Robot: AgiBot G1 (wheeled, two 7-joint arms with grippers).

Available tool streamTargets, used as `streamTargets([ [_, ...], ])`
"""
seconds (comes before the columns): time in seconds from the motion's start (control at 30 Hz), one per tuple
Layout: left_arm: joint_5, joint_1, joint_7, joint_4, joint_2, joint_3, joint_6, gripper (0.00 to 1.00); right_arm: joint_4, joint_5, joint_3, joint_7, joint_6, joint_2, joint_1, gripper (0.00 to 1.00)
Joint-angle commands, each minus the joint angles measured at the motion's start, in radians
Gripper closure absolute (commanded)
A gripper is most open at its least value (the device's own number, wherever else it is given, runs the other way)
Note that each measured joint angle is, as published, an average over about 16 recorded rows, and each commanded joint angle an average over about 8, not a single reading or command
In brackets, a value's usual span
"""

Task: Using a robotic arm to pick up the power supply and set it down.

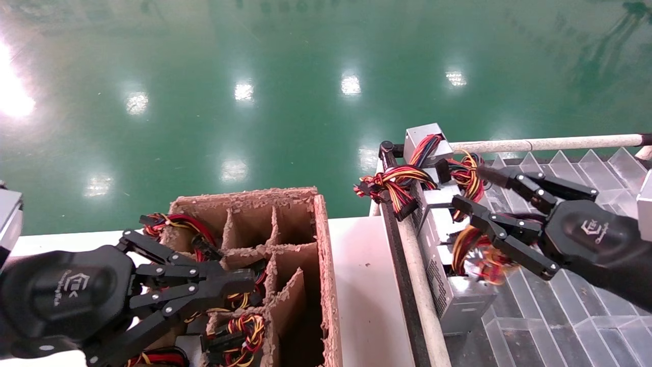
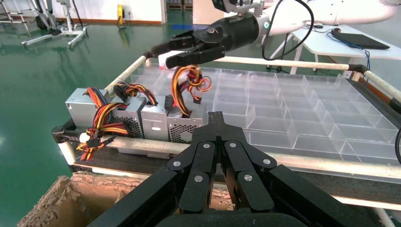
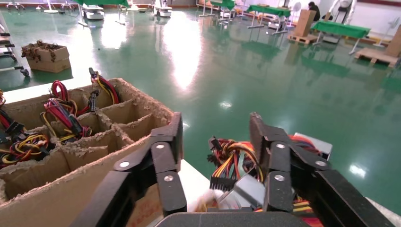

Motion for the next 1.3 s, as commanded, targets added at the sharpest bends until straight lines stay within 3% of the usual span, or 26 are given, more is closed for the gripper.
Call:
streamTargets([
  [0.03,0.000,0.000,0.000,0.000,0.000,0.000,0.000,1.00,0.000,-0.004,-0.002,0.004,0.000,-0.002,0.011,0.00],
  [0.57,0.000,0.000,0.000,0.000,0.000,0.000,0.000,1.00,-0.004,-0.022,-0.013,0.019,-0.051,-0.056,0.107,0.00],
  [1.03,0.000,0.000,0.000,0.000,0.000,0.000,0.000,1.00,-0.019,-0.104,-0.009,0.128,-0.175,-0.093,0.178,0.00],
  [1.3,0.000,0.000,0.000,0.000,0.000,0.000,0.000,0.00,-0.028,-0.153,-0.008,0.193,-0.250,-0.116,0.220,0.00],
])
